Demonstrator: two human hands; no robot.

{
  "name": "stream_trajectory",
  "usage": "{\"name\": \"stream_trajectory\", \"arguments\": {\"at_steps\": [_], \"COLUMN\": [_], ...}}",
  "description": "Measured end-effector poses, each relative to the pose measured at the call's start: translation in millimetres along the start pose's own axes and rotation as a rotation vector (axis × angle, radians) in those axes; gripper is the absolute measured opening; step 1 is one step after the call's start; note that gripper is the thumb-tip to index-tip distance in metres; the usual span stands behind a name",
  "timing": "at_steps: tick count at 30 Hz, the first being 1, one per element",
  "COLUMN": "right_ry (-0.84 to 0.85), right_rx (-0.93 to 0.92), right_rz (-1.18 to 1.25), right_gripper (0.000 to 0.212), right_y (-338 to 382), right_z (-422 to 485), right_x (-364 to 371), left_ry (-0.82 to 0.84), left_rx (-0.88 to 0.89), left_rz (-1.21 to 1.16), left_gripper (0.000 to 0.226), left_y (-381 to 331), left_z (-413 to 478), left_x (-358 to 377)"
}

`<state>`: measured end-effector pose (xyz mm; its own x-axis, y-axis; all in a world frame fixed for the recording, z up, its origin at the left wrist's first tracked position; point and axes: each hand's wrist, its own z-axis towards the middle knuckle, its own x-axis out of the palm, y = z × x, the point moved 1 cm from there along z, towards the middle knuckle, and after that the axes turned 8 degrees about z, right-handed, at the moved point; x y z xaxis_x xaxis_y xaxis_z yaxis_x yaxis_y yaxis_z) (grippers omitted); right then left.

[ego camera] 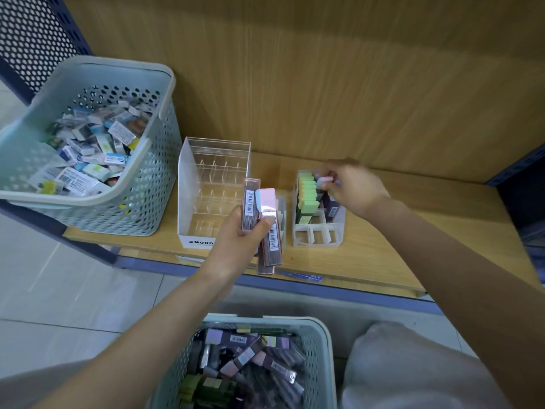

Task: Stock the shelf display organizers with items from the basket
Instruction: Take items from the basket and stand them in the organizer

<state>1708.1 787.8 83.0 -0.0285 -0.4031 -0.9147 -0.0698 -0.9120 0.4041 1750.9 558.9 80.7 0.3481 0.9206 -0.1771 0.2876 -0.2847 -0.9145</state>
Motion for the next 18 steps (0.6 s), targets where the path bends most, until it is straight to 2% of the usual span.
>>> {"name": "stream_trajectory", "arguments": {"at_steps": [3,8,12,14,16,18], "right_ry": [-0.022,-0.104,-0.101,-0.127,-0.171,-0.117], "right_rx": [-0.088,-0.132,-0.126,-0.098,-0.083,-0.109], "right_rz": [-0.081,-0.175,-0.279,-0.171,0.107,0.332], "right_gripper": [0.018,0.017,0.031,0.028,0.025,0.028], "right_y": [-2,2,7,17,37,58], "right_z": [-1,-2,-4,-9,-21,-36], "right_x": [7,10,13,7,-4,-12], "left_ry": [0.003,-0.002,-0.003,0.0,-0.001,-0.005], "left_rx": [-0.006,0.002,-0.01,-0.013,-0.01,0.006], "left_rz": [-0.002,-0.007,-0.02,-0.027,-0.03,-0.013], "left_gripper": [0.013,0.017,0.02,0.022,0.024,0.024], "left_y": [1,-1,-4,-4,-5,-6], "left_z": [1,0,-4,-6,-8,-10], "left_x": [0,2,3,4,3,4]}}
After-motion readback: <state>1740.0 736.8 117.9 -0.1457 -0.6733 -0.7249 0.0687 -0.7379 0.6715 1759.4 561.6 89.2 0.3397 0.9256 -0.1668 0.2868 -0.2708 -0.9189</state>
